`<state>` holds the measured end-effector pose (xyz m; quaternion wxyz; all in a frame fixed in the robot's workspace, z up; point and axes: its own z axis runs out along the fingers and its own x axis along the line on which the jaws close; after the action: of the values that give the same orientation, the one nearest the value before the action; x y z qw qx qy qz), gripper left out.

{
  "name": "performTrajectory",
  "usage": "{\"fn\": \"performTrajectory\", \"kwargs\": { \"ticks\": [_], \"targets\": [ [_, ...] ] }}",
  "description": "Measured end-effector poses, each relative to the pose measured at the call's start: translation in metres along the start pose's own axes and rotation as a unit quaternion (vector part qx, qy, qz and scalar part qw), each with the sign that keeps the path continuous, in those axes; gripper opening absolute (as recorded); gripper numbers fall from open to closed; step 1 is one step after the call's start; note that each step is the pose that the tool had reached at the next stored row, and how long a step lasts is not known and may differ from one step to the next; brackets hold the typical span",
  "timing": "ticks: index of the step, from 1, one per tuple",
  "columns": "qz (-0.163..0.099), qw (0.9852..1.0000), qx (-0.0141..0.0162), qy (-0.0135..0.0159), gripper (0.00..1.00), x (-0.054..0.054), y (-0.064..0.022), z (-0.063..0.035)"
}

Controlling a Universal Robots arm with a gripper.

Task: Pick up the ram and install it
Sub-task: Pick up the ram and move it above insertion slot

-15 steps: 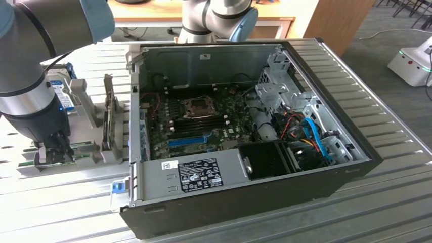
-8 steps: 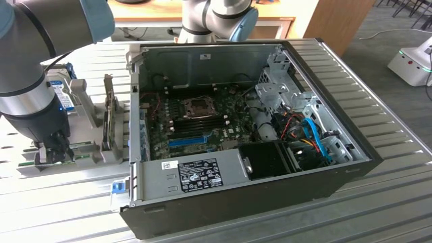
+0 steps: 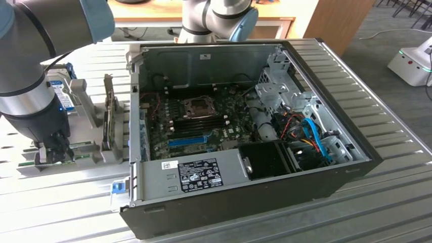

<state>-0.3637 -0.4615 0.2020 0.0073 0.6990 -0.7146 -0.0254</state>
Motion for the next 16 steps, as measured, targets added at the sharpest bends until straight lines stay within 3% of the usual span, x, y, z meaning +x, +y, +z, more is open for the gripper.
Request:
{"fn": "performTrajectory", "kwargs": {
  "ticks": [7, 16],
  "targets": [
    [0.0, 1.0, -0.0003, 0.0, 0.11, 0.0, 0.0, -0.0032],
    [0.0, 1.0, -0.0012, 0.0, 0.11, 0.0, -0.0007, -0.0188]
  ]
}}
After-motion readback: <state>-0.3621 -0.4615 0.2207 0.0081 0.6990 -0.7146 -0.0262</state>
